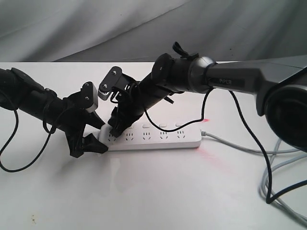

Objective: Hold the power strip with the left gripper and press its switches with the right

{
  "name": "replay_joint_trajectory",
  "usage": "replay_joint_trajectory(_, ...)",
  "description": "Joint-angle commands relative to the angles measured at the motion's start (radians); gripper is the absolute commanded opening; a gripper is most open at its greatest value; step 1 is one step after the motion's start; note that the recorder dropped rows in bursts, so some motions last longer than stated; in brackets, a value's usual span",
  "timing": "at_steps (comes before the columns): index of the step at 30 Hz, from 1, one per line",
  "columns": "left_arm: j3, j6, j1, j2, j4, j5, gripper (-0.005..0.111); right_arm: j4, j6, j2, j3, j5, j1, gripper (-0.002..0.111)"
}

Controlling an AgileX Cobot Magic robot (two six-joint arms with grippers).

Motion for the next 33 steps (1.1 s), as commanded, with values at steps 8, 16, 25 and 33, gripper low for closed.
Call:
replay_joint_trajectory(8,-0.007,0.001,0.0,-0.002,-0.01,0.0,0.054,-0.054,-0.009,0.012,-0.002,0.02,0.004,0.032)
replay_joint_trajectory(16,-0.007,0.001,0.0,-0.002,-0.01,0.0,0.054,-0.059,-0.009,0.034,-0.002,0.032,0.004,0.032)
replay_joint_trajectory(25,-0.007,0.001,0.0,-0.002,-0.01,0.0,0.054,-0.078,-0.009,0.044,-0.002,0.078,0.002,0.032)
replay_joint_trajectory(33,-0.007,0.001,0.0,-0.002,-0.01,0.0,0.054,-0.108,-0.009,0.069,-0.002,0.08,0.002,0.032)
